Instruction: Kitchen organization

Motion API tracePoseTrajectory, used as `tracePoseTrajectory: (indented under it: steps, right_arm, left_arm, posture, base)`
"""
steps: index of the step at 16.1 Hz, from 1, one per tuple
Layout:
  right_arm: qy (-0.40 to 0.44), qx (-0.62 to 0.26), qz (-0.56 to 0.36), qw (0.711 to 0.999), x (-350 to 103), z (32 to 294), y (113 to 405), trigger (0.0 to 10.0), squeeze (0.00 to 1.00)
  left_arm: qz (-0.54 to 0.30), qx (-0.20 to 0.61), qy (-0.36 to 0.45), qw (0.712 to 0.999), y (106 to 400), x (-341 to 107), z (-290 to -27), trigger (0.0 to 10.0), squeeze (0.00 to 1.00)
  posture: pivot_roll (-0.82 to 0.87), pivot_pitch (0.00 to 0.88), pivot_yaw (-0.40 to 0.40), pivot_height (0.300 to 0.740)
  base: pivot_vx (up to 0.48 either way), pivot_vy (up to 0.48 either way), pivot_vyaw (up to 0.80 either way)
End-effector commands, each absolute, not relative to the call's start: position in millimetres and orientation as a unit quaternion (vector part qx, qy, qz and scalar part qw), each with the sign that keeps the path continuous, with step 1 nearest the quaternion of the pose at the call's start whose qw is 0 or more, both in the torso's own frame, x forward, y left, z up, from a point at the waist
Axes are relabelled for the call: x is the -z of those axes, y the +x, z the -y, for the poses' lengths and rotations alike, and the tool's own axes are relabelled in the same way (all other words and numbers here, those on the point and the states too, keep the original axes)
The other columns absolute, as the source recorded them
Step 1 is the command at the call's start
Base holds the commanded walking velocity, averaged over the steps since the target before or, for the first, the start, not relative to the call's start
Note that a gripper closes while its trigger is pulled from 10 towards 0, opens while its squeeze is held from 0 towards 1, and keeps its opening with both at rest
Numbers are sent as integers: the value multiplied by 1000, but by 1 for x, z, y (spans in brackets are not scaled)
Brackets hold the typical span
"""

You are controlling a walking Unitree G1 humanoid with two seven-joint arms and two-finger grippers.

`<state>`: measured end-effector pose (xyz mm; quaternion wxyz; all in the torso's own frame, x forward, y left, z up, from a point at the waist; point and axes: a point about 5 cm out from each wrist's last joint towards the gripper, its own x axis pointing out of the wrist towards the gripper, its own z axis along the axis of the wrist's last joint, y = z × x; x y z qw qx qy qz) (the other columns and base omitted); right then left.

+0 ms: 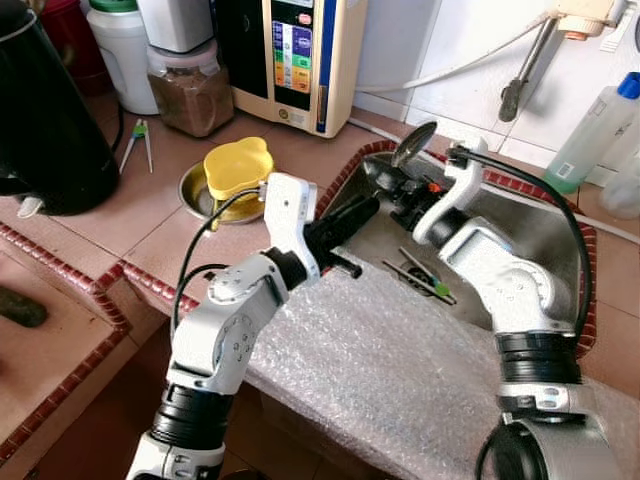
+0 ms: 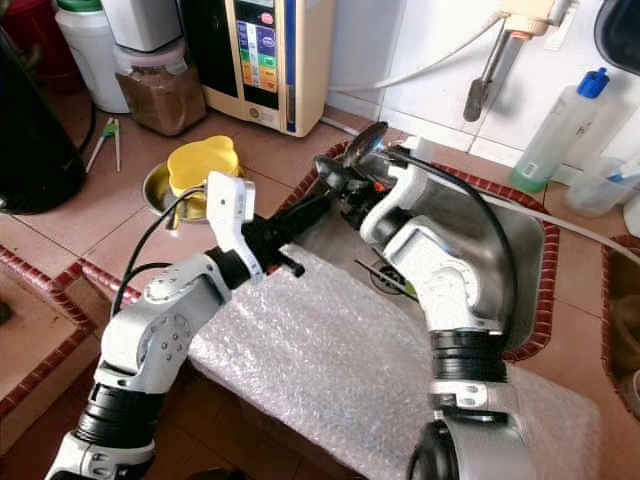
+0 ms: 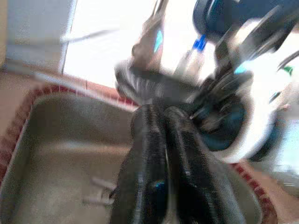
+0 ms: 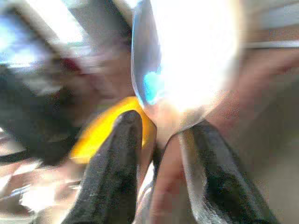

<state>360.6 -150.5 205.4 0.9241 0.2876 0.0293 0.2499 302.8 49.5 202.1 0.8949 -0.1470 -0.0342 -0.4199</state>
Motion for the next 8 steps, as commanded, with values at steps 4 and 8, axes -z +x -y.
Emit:
tracePoseTrajectory:
  steps: [4,8]
  right_arm:
    - [281,-197,-8,939,-210,167,368,0,0]
    - [267,-169,4,949,-210,171,374,0,0]
  left_arm:
    - [54,427,-138,892,307,-210,-48,10000,1000]
    - [50,423,-130,895,308,-205,-50,10000,1000]
  posture:
    - [-14,60,-47,740]
    - [-7,59,-42,740]
  base:
    - [0,0,0]
    - [0,0,0]
